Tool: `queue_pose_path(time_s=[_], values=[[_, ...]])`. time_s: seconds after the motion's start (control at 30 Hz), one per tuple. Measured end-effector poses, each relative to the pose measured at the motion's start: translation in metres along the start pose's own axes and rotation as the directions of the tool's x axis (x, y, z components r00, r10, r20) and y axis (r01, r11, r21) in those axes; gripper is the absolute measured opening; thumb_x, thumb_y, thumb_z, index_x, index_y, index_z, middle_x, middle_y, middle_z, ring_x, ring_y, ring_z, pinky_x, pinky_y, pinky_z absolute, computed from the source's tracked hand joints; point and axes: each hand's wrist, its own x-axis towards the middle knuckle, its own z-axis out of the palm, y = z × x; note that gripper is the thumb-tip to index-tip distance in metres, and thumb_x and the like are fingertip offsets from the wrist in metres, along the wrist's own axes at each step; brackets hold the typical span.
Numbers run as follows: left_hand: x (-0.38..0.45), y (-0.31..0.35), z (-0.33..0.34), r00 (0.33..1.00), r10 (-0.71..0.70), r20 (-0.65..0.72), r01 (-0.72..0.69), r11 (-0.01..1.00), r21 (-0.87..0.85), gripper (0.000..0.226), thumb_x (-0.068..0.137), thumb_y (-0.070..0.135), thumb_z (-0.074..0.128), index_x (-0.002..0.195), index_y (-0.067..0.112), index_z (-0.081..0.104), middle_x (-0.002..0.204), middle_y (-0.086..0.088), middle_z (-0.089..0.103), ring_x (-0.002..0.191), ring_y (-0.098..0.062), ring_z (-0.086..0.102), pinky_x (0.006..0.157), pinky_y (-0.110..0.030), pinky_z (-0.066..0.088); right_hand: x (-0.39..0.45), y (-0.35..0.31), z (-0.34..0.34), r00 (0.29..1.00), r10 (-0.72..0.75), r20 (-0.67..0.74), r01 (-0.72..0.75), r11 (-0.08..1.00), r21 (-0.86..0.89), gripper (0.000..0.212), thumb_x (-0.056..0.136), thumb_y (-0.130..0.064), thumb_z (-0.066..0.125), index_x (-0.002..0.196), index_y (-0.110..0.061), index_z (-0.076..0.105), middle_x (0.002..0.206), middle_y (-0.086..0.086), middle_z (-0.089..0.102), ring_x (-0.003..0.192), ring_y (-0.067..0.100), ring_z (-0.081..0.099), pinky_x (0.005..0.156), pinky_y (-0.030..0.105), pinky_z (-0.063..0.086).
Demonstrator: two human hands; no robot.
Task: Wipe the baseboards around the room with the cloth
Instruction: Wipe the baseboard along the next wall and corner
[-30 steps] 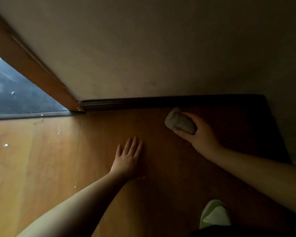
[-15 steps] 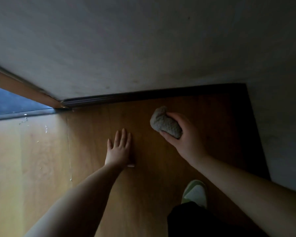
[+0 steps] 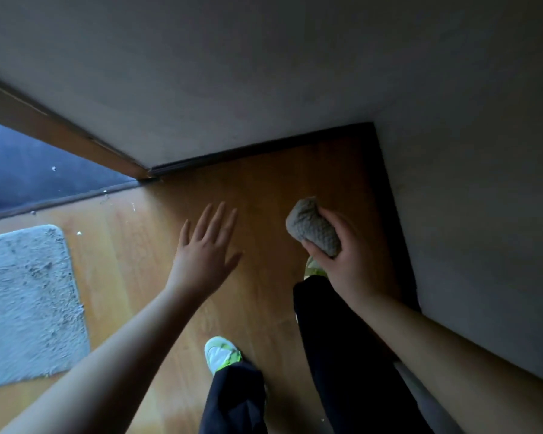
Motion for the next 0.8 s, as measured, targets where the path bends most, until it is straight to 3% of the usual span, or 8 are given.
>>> queue_pose_path(time_s=[0.17,0.3,0.43,0.63,0.8], values=[[-0.085,0.034,-0.101,1.000,-0.004,0.013,0.003,1.000,0.029,0.085,0.090,0.072,0.024,0.156,0.032,-0.011,0.164,0.003,-0.008,0.151,-0.023,-0.008,0.120,-0.056,0.010,-0.057,-0.074,-0.044,0.999,-0.024,-0.030,0.024,1.000,-0.002,0.054,0.086,-0.015,0.075,0.135,-0.005,0.055,0.132,-0.003,0.053,0.121,0.000,0.046,0.099,0.001,0.032],[-0.156,0.062,-0.192,0.999,0.010,-0.038,-0.009,1.000,0.024,0.083,0.088,0.074,0.019,0.157,0.033,-0.003,0.163,0.004,-0.005,0.151,-0.023,-0.006,0.120,-0.057,0.012,-0.109,-0.147,-0.086,0.999,-0.042,0.005,0.041,0.999,0.010,0.055,0.088,-0.021,0.074,0.137,-0.009,0.054,0.139,0.003,0.054,0.126,0.012,0.050,0.101,0.006,0.036],[-0.220,0.092,-0.259,0.995,0.057,-0.086,-0.054,0.998,0.029,0.080,0.089,0.076,0.016,0.157,0.037,0.000,0.164,0.003,-0.002,0.151,-0.023,-0.008,0.119,-0.058,0.009,-0.160,-0.199,-0.125,0.994,-0.098,0.049,0.095,0.994,0.054,0.056,0.088,-0.027,0.074,0.138,-0.014,0.053,0.138,-0.001,0.054,0.124,0.006,0.050,0.098,0.004,0.037],[-0.257,0.133,-0.318,0.991,0.124,-0.038,-0.120,0.987,0.110,0.080,0.087,0.078,0.012,0.153,0.042,-0.015,0.164,0.005,-0.013,0.150,-0.021,-0.017,0.121,-0.058,0.009,-0.224,-0.225,-0.181,0.993,-0.114,-0.026,0.115,0.990,0.081,0.056,0.088,-0.030,0.073,0.139,-0.017,0.052,0.138,-0.003,0.054,0.126,0.006,0.050,0.102,0.019,0.044],[-0.246,0.178,-0.344,0.978,0.203,-0.052,-0.194,0.970,0.146,0.078,0.087,0.080,0.004,0.150,0.043,-0.021,0.163,0.006,-0.015,0.150,-0.021,-0.017,0.122,-0.052,0.004,-0.259,-0.202,-0.223,0.990,-0.076,-0.119,0.085,0.994,0.072,0.055,0.087,-0.029,0.074,0.137,-0.016,0.055,0.134,-0.003,0.056,0.121,0.007,0.053,0.096,0.004,0.038]])
